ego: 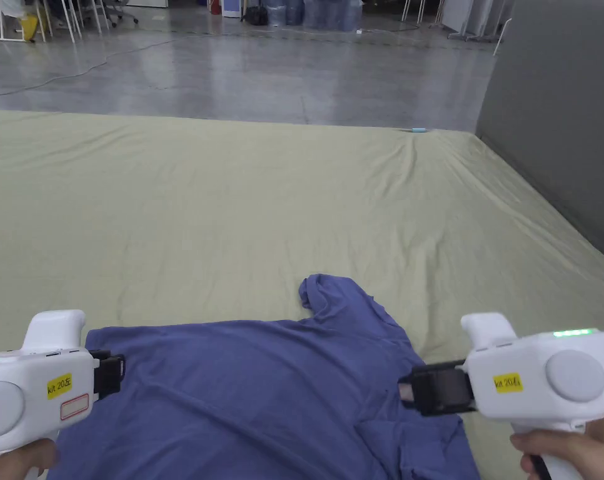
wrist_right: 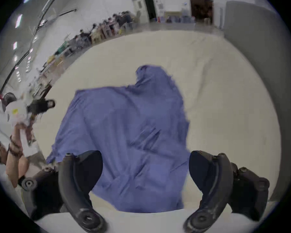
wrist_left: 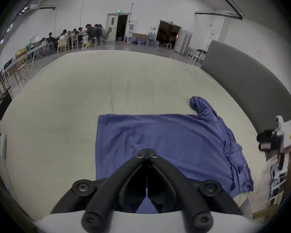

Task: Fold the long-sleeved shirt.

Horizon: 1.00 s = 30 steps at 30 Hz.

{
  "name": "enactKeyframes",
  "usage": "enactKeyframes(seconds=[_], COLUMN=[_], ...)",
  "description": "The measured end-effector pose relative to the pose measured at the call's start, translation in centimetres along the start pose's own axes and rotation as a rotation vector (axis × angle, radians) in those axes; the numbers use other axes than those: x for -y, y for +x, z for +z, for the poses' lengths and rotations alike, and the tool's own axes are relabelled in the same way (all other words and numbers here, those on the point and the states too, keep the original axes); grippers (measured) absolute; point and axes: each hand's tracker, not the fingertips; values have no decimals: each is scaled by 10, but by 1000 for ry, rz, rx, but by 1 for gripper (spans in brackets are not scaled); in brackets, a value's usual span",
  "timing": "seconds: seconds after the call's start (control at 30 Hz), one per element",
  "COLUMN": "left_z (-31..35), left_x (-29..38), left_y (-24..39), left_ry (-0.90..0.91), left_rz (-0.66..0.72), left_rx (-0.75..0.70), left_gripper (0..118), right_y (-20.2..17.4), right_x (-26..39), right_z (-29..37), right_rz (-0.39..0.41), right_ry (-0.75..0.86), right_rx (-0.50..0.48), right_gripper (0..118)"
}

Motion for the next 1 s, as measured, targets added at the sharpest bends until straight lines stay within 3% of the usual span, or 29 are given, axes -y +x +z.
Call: enactKeyframes(seconds=[0.03,0.1,0.37,0.4,0.43,0.47,0.5,0.77,0.9,1.0], left_z=[0,-1,-9,-10,-11,-11,-13,-24,-31,-36], left_x=[2,5,8,7,7,6,4,-3,-4,-5], left_y=[0,-1,-4,-5,-6,-7,-7,-13,-14,-14], left_ry=[4,4,-23,-25,-25,-25,-25,-25,-36,-38], left_rz=[2,11,11,11,14,15,18,20,23,16], left_rx=[-4,-5,5,4,1,1,2,-8,-14,-47], left_gripper=[0,0,0,0,0,0,0,0,0,0], right_y=[-2,0,1,1,9,10,10,25,21,8], right_x=[-5,-15,-65,-75,-93,-100,-108,-139,-134,-129], right_z=[5,-9,-93,-104,-114,-123,-134,-197,-213,-211], right_rz=[8,33,48,44,40,28,11,-26,-7,42], right_ry=[23,24,-24,-24,-26,-26,-43,-196,-267,-261], right_rx=[46,95,147,151,147,146,140,164,153,204], right_gripper=[91,0,0,5,26,55,62,61,39,32])
